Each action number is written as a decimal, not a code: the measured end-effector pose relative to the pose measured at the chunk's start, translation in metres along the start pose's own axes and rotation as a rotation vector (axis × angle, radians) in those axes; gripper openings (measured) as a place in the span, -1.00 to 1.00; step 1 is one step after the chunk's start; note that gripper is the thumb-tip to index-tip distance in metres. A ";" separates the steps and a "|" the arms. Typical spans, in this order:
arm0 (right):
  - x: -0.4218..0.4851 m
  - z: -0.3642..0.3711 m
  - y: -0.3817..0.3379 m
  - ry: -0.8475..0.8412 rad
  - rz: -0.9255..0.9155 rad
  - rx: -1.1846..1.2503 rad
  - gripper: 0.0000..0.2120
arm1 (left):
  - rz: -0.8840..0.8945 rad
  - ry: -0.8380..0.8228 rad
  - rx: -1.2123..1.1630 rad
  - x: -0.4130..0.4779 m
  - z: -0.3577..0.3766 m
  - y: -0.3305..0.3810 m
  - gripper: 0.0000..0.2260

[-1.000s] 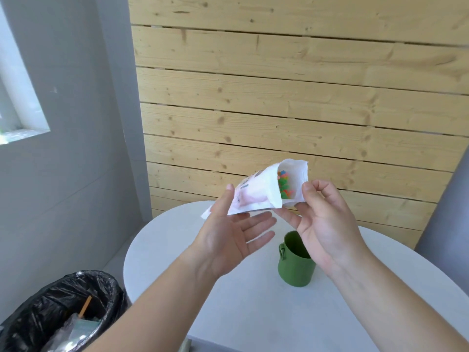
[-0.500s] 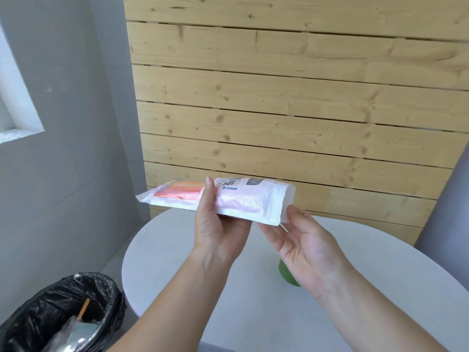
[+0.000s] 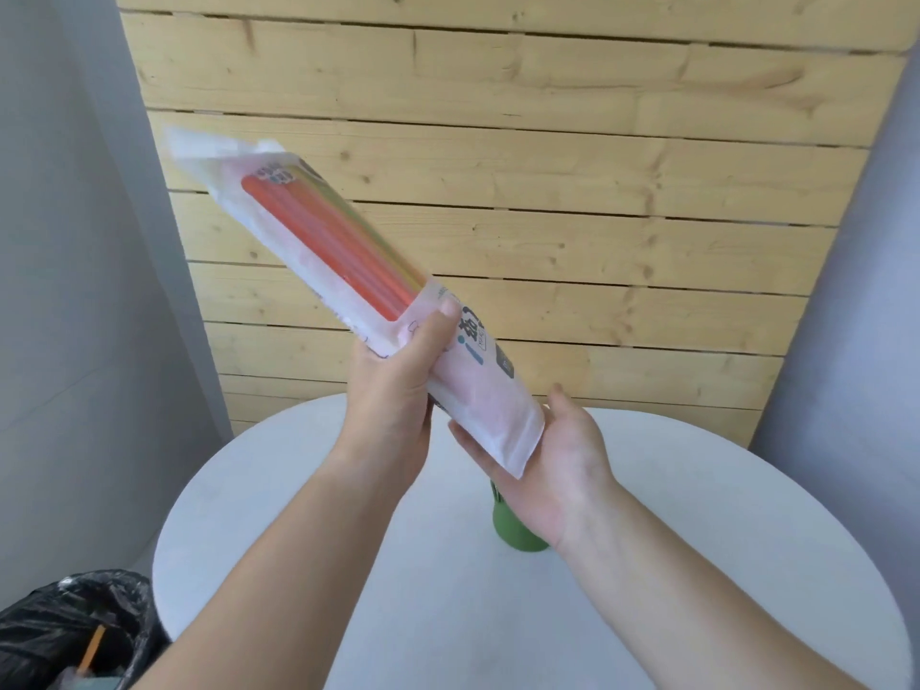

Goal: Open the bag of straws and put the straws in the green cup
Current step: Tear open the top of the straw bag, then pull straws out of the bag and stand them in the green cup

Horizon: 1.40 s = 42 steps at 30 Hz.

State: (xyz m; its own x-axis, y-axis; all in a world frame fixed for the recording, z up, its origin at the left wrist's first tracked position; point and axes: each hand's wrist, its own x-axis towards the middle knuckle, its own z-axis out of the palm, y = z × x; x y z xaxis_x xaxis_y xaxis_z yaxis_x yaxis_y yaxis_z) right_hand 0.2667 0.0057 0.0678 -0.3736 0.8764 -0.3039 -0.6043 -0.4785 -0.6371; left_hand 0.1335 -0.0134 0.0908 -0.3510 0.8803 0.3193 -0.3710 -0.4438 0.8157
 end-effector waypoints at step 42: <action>0.012 -0.012 0.002 0.235 -0.357 -0.727 -0.68 | -0.237 0.219 -0.223 -0.012 -0.020 -0.032 -0.39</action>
State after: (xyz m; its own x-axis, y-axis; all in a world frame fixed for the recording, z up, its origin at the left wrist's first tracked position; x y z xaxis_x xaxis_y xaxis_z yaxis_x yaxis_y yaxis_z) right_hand 0.2699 0.0160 0.0544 -0.0408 0.9955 -0.0857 -0.0249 -0.0867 -0.9959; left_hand 0.1321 -0.0127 0.0508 -0.3996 0.9167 0.0043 -0.6330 -0.2793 0.7220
